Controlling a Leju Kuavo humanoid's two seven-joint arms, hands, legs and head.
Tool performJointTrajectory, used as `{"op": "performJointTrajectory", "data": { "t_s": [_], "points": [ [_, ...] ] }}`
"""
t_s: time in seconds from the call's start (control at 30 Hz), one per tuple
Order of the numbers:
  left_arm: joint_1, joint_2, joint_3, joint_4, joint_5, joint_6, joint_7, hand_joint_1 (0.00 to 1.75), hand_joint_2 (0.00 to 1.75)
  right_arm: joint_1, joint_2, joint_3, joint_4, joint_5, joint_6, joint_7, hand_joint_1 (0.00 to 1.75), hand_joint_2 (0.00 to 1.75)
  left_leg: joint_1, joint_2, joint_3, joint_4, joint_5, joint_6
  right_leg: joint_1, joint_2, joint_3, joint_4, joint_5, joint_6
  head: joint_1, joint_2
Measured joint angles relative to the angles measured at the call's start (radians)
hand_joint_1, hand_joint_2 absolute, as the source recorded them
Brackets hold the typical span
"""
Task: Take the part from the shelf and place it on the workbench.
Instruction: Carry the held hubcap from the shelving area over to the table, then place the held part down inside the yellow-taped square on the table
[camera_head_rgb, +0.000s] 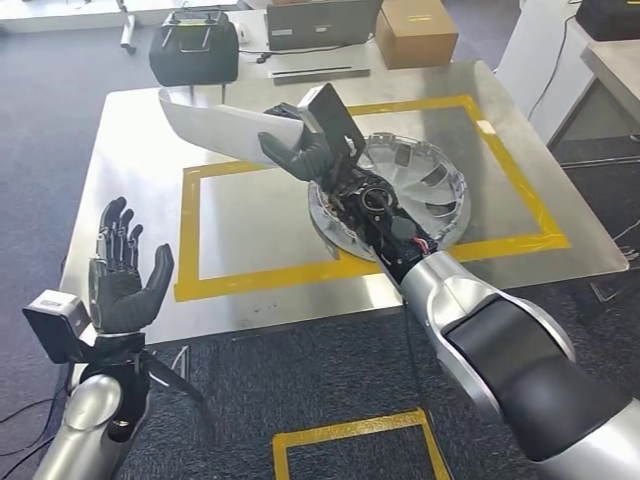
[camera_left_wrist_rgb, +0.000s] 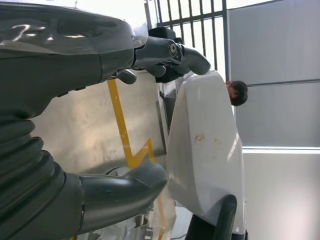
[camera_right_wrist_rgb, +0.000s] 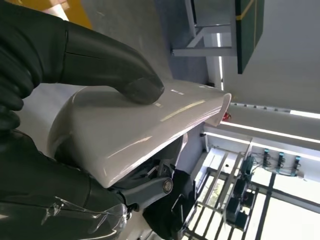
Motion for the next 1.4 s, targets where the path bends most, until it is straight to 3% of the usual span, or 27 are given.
{"op": "performJointTrajectory", "data": {
  "t_s": [0.07, 0.1, 0.13, 0.17, 0.27, 0.3, 0.33, 0.57, 0.8, 1.0, 1.4],
  "points": [
    [-0.001, -0.002, 0.000, 0.002, 0.000, -0.005, 0.000, 0.00, 1.75, 0.001, 0.002, 0.000, 0.018, 0.007, -0.004, 0.003, 1.75, 1.75, 0.000, 0.000, 0.022, 0.001, -0.020, 0.001, -0.002, 0.000, -0.087, 0.121, -0.054, 0.006, 0.006, 0.000],
    [-0.001, -0.002, 0.000, 0.004, 0.000, -0.007, 0.000, 0.00, 1.75, 0.004, 0.003, 0.001, 0.026, 0.010, -0.006, 0.005, 1.75, 1.75, 0.000, -0.001, 0.036, 0.001, -0.032, 0.001, -0.003, -0.001, -0.114, 0.140, -0.074, 0.008, 0.009, 0.000],
    [-0.001, -0.002, 0.000, 0.006, 0.000, -0.009, 0.000, 0.00, 1.75, 0.006, 0.003, 0.001, 0.035, 0.013, -0.008, 0.006, 1.75, 1.75, 0.000, -0.002, 0.052, 0.003, -0.045, 0.000, -0.005, -0.001, -0.125, 0.124, -0.075, 0.009, 0.013, 0.000],
    [-0.001, -0.002, 0.000, 0.008, 0.000, -0.011, 0.000, 0.00, 1.75, 0.007, 0.003, 0.001, 0.041, 0.015, -0.010, 0.007, 1.75, 1.75, 0.000, -0.002, 0.070, 0.005, -0.059, -0.001, -0.006, -0.002, -0.120, 0.074, -0.048, 0.010, 0.018, 0.000],
    [-0.005, -0.003, 0.000, 0.014, 0.000, -0.015, -0.002, 0.00, 1.75, 0.003, 0.003, 0.001, 0.062, 0.020, -0.015, 0.008, 1.75, 1.75, -0.002, -0.003, 0.108, 0.015, -0.100, -0.012, -0.004, -0.004, -0.078, -0.131, 0.137, 0.002, 0.027, 0.000],
    [-0.008, -0.004, 0.000, 0.016, 0.000, -0.015, -0.003, 0.00, 1.75, 0.002, 0.004, 0.001, 0.070, 0.023, -0.015, 0.008, 1.75, 1.75, -0.002, -0.003, 0.111, 0.019, -0.109, -0.018, -0.001, -0.004, -0.071, -0.164, 0.174, -0.005, 0.025, 0.000],
    [-0.011, -0.005, -0.001, 0.018, 0.000, -0.015, -0.006, 0.00, 1.75, 0.001, 0.006, 0.002, 0.076, 0.026, -0.015, 0.010, 1.75, 1.75, -0.002, -0.003, 0.112, 0.023, -0.116, -0.022, 0.002, -0.003, -0.068, -0.173, 0.183, -0.010, 0.022, 0.000],
    [-0.016, -0.006, -0.001, 0.032, 0.003, -0.015, -0.036, 0.00, 1.75, 0.019, 0.011, 0.002, 0.121, 0.052, -0.019, 0.019, 1.75, 1.75, -0.001, -0.001, 0.109, 0.007, -0.125, -0.021, 0.002, 0.012, -0.080, -0.167, 0.178, -0.009, 0.012, 0.000],
    [-0.015, -0.005, -0.001, 0.052, 0.001, -0.012, -0.045, 0.00, 1.75, 0.070, 0.010, 0.002, 0.167, 0.066, -0.023, 0.028, 1.75, 1.75, -0.001, 0.002, 0.104, -0.001, -0.122, -0.024, 0.002, 0.017, -0.090, -0.168, 0.177, -0.019, -0.002, 0.000],
    [-0.013, -0.004, -0.001, 0.056, 0.001, -0.005, -0.047, 0.00, 1.75, 0.081, 0.010, 0.002, 0.188, 0.066, -0.024, 0.035, 1.75, 1.75, -0.002, 0.002, 0.106, -0.001, -0.119, -0.030, 0.000, 0.016, -0.085, -0.169, 0.182, -0.024, -0.005, 0.000],
    [-0.007, 0.001, -0.001, 0.056, 0.014, -0.002, -0.045, 0.00, 1.75, 0.113, 0.011, 0.003, 0.198, 0.096, -0.015, 0.037, 1.75, 1.75, -0.003, 0.000, 0.123, -0.001, -0.119, -0.030, -0.001, 0.013, -0.063, -0.175, 0.182, -0.023, -0.007, 0.000]
  ]
}}
